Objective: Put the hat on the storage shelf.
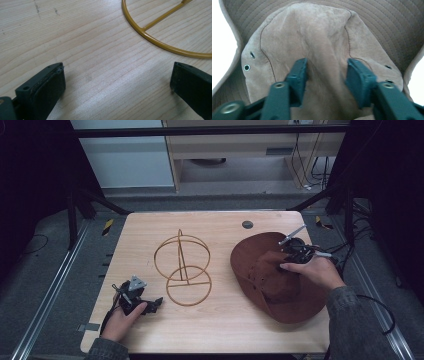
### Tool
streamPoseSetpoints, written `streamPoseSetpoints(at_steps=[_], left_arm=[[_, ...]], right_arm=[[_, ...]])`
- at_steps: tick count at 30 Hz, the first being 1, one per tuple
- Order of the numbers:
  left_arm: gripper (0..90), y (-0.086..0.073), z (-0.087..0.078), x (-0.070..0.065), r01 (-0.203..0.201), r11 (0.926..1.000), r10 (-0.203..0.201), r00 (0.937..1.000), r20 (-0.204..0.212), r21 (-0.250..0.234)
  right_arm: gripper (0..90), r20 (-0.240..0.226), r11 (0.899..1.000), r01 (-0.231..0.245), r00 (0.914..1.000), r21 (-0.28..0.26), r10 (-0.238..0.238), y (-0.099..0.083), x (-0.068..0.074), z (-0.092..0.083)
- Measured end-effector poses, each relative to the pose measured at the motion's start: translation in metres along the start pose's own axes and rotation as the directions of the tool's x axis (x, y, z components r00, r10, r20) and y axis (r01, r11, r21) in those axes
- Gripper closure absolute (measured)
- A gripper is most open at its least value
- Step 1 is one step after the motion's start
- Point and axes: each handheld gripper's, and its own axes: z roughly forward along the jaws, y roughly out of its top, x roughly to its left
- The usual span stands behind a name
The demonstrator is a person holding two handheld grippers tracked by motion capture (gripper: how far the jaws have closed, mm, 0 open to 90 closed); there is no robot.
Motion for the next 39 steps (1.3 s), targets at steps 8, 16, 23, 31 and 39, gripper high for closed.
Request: streamPoseSetpoints(at_steps=[8, 16, 23, 31, 39], left_arm=[[0.0, 0.000, 0.000, 0.000, 0.000, 1.0000, 0.000, 1.0000, 0.000, 0.000], [0.0, 0.000, 0.000, 0.000, 0.000, 1.0000, 0.000, 1.0000, 0.000, 0.000], [0.0, 0.000, 0.000, 0.000, 0.000, 1.0000, 0.000, 1.0000, 0.000, 0.000], [0.0, 0.000, 0.000, 0.000, 0.000, 1.0000, 0.000, 1.0000, 0.000, 0.000], [0.0, 0.000, 0.000, 0.000, 0.000, 1.0000, 0.000, 1.0000, 0.000, 0.000]], right_arm=[[79.5, -0.027, 1.000, 0.003, 0.9996, 0.005, -0.003, -0.003, -0.004, 0.002], [88.8, -0.050, 1.000, -0.005, 0.9987, -0.020, 0.004, -0.003, -0.006, -0.002], [89.2, -0.061, 0.998, -0.018, 0.9980, -0.064, 0.014, -0.004, -0.005, -0.013], [89.3, -0.056, 0.997, -0.018, 0.9983, -0.075, 0.014, -0.004, -0.002, -0.018], [89.3, -0.050, 0.997, -0.010, 0.9987, -0.075, 0.007, -0.001, 0.001, -0.030]])
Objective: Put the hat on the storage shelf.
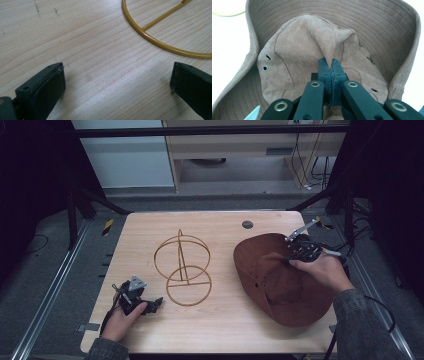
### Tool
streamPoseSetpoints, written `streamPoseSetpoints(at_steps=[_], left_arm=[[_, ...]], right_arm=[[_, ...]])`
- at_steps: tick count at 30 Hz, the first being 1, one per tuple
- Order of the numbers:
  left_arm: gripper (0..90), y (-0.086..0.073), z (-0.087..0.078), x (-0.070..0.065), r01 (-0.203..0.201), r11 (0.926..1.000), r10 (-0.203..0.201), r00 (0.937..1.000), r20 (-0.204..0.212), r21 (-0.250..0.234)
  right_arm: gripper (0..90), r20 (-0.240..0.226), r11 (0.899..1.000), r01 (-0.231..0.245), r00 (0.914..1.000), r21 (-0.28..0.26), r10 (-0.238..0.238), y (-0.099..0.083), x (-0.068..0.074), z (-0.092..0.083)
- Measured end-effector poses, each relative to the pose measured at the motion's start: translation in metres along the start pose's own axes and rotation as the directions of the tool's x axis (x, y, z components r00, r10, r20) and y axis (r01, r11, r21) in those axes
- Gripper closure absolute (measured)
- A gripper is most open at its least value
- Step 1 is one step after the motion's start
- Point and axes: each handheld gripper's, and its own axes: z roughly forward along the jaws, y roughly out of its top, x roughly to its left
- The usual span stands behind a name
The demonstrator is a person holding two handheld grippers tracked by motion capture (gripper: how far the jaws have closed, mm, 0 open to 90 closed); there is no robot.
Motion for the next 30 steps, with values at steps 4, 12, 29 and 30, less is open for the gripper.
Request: streamPoseSetpoints(at_steps=[4, 12, 29, 30], left_arm=[[0.0, 0.000, 0.000, 0.000, 0.000, 1.0000, 0.000, 1.0000, 0.000, 0.000], [0.0, 0.000, 0.000, 0.000, 0.000, 1.0000, 0.000, 1.0000, 0.000, 0.000], [0.0, 0.000, 0.000, 0.000, 0.000, 1.0000, 0.000, 1.0000, 0.000, 0.000], [0.0, 0.000, 0.000, 0.000, 0.000, 1.0000, 0.000, 1.0000, 0.000, 0.000]], right_arm=[[89.3, 0.007, 1.000, 0.006, 1.0000, -0.019, -0.006, 0.004, 0.004, -0.011], [89.3, 0.006, 0.993, 0.023, 0.9997, -0.113, -0.022, 0.010, 0.015, -0.040], [89.4, 0.018, 0.964, 0.085, 0.9964, -0.250, -0.083, 0.022, 0.043, -0.100], [89.4, 0.022, 0.960, 0.091, 0.9958, -0.264, -0.089, 0.025, 0.046, -0.106]])
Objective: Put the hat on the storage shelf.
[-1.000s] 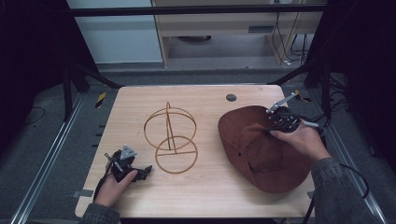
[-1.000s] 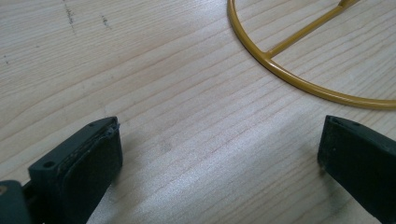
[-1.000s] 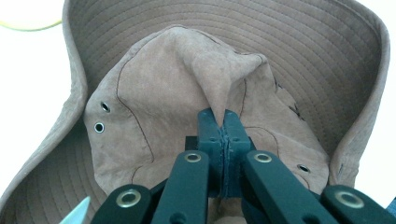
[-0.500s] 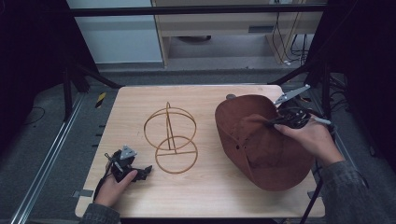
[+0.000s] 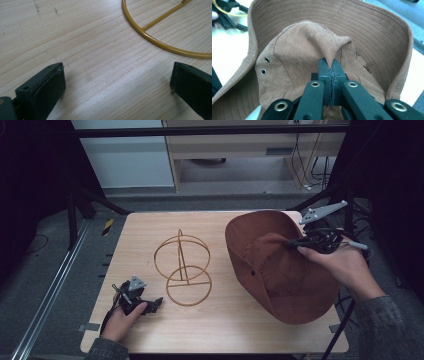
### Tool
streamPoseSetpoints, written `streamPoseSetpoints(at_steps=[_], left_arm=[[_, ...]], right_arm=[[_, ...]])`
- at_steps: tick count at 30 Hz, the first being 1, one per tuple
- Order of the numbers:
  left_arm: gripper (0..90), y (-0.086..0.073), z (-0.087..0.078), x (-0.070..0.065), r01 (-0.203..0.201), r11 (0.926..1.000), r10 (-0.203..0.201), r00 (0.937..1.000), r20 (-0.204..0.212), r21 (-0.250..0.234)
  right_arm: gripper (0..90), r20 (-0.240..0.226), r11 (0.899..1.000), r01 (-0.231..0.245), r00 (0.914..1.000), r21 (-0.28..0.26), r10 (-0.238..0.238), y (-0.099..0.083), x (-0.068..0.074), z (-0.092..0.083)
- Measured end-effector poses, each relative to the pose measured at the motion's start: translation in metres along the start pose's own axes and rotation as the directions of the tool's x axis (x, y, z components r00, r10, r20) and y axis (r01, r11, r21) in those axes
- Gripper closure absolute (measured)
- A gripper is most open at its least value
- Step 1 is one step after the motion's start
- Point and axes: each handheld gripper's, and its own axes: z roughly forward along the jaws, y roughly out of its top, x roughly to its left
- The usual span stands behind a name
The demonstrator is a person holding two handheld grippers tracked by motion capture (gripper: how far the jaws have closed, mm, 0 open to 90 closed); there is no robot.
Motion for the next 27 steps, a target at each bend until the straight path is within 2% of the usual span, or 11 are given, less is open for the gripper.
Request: streamPoseSetpoints(at_steps=[4, 15, 27], left_arm=[[0.0, 0.000, 0.000, 0.000, 0.000, 1.0000, 0.000, 1.0000, 0.000, 0.000], [0.0, 0.000, 0.000, 0.000, 0.003, 1.0000, -0.003, 1.0000, 0.000, -0.002], [0.0, 0.000, 0.000, 0.000, 0.000, 1.0000, 0.000, 1.0000, -0.001, -0.002]], right_arm=[[89.4, 0.003, 1.000, 0.009, 1.0000, -0.022, -0.009, 0.010, 0.006, -0.009], [89.5, -0.005, 0.998, 0.022, 0.9997, -0.065, -0.022, 0.029, 0.015, -0.017], [89.5, -0.010, 0.989, 0.026, 0.9996, -0.148, -0.028, 0.047, 0.029, -0.026]])
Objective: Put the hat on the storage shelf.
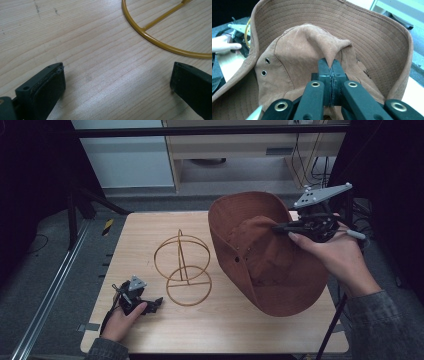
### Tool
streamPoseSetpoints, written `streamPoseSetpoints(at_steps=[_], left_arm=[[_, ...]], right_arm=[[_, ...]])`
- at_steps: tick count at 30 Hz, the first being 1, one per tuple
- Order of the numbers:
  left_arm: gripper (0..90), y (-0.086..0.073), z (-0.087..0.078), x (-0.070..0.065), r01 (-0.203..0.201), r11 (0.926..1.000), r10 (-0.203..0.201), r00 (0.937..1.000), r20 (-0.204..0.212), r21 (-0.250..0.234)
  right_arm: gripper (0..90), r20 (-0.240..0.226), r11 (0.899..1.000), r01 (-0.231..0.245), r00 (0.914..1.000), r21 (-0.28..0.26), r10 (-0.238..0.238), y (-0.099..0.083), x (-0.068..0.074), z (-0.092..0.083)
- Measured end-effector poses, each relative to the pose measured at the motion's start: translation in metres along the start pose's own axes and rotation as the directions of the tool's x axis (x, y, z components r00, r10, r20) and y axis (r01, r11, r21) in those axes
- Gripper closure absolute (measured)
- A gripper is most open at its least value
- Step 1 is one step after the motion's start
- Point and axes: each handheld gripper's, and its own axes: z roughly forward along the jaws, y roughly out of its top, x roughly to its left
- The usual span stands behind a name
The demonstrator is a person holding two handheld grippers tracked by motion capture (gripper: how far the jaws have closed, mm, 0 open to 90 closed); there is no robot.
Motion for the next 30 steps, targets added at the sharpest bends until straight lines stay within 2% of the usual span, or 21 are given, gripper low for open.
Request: streamPoseSetpoints(at_steps=[10, 19, 30], left_arm=[[0.0, 0.000, 0.000, 0.000, 0.000, 1.0000, 0.000, 1.0000, 0.000, 0.000], [0.0, 0.000, 0.000, 0.000, 0.000, 1.0000, 0.000, 1.0000, 0.000, 0.001], [0.0, 0.000, 0.000, 0.000, 0.001, 1.0000, -0.001, 1.0000, -0.002, -0.001]], right_arm=[[89.5, -0.004, 0.999, 0.012, 0.9999, -0.040, -0.012, 0.014, 0.011, 0.005], [89.5, -0.015, 0.997, 0.028, 0.9995, -0.073, -0.029, 0.035, 0.022, 0.013], [89.5, -0.020, 0.995, 0.040, 0.9989, -0.089, -0.042, 0.052, 0.033, 0.022]])
